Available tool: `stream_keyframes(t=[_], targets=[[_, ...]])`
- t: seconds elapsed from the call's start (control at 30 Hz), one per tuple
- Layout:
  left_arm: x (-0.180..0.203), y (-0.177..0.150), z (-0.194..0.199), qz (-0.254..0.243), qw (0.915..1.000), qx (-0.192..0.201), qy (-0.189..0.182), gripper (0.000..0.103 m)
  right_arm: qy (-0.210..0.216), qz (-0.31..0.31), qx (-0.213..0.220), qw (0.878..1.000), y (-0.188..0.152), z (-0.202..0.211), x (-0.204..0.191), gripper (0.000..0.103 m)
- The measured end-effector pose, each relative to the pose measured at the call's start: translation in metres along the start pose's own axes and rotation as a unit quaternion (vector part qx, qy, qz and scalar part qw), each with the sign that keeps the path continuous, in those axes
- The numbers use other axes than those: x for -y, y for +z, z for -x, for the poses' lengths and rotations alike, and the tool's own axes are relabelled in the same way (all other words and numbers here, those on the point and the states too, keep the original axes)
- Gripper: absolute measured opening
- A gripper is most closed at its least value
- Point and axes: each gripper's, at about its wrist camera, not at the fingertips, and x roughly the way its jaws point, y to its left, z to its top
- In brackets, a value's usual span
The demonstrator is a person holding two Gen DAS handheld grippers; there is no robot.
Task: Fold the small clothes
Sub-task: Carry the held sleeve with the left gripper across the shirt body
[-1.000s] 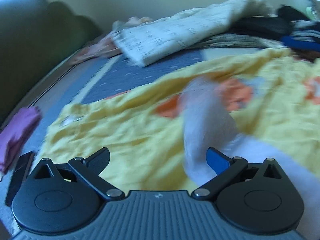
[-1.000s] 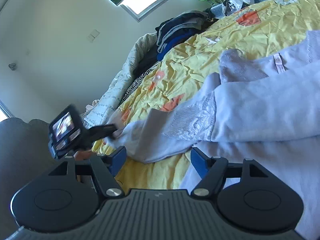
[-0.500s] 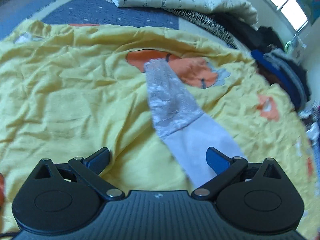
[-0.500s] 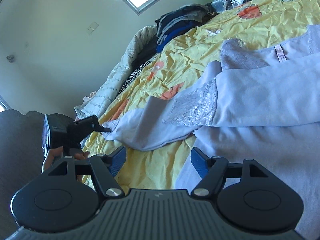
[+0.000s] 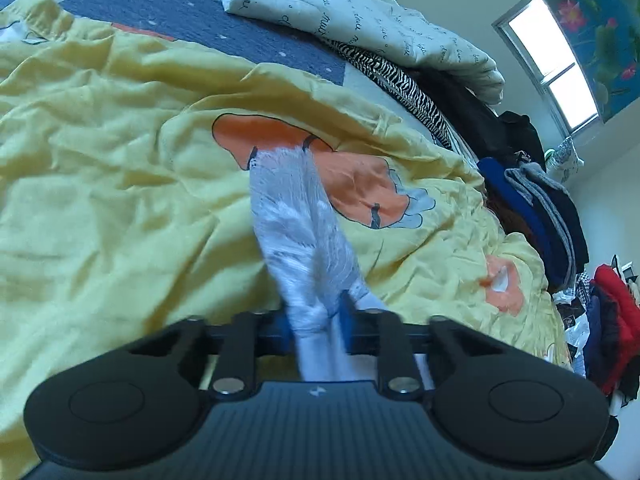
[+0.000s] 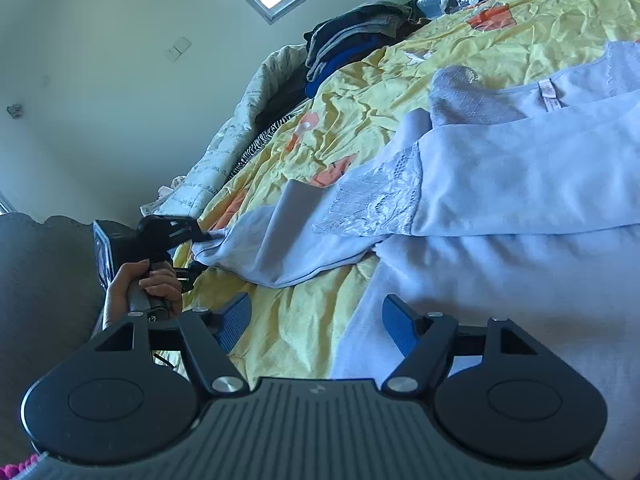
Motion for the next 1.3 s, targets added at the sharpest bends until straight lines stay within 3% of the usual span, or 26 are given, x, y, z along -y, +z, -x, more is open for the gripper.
stream_keyframes(t=[0.13, 0.23, 0.33, 0.47, 0.57, 0.77, 0.87, 1.17, 1.3], targets=[[0.013, -0.006, 0.013, -0.056, 0.9972, 0.043, 0.024, 0.007, -0.022, 0.035, 0.012, 0.999, 0.001, 0.011, -0.004, 0.072], [0.029, -0.018, 0.03, -0.119, 0.9884, 0.087, 0.037, 0.007, -0.064, 0.084, 0.035, 0.994, 0.004, 0.021, -0.003, 0.071], [0.053, -0.04, 0.053, -0.183, 0.9744, 0.126, 0.031, 0.007, -0.111, 0.095, 0.059, 0.987, 0.014, 0.03, 0.012, 0.071], [0.086, -0.072, 0.075, -0.253, 0.9556, 0.151, 0.006, 0.007, -0.148, 0.058, 0.086, 0.984, 0.03, 0.039, 0.048, 0.073], [0.112, -0.1, 0.087, -0.29, 0.9449, 0.149, -0.022, 0.007, -0.181, 0.039, 0.067, 0.98, 0.037, 0.031, 0.069, 0.077], [0.156, -0.159, 0.106, -0.348, 0.9252, 0.126, -0.084, 0.007, -0.168, 0.035, 0.108, 0.979, 0.033, 0.042, 0.066, 0.076], [0.174, -0.188, 0.108, -0.37, 0.9167, 0.109, -0.106, 0.007, -0.179, 0.03, 0.092, 0.979, 0.034, 0.041, 0.075, 0.076], [0.194, -0.243, 0.096, -0.409, 0.9035, 0.069, -0.109, 0.007, -0.214, 0.046, 0.115, 0.969, 0.032, 0.068, 0.076, 0.082], [0.199, -0.255, 0.093, -0.42, 0.899, 0.062, -0.107, 0.007, -0.235, 0.047, 0.105, 0.965, 0.032, 0.072, 0.086, 0.082]])
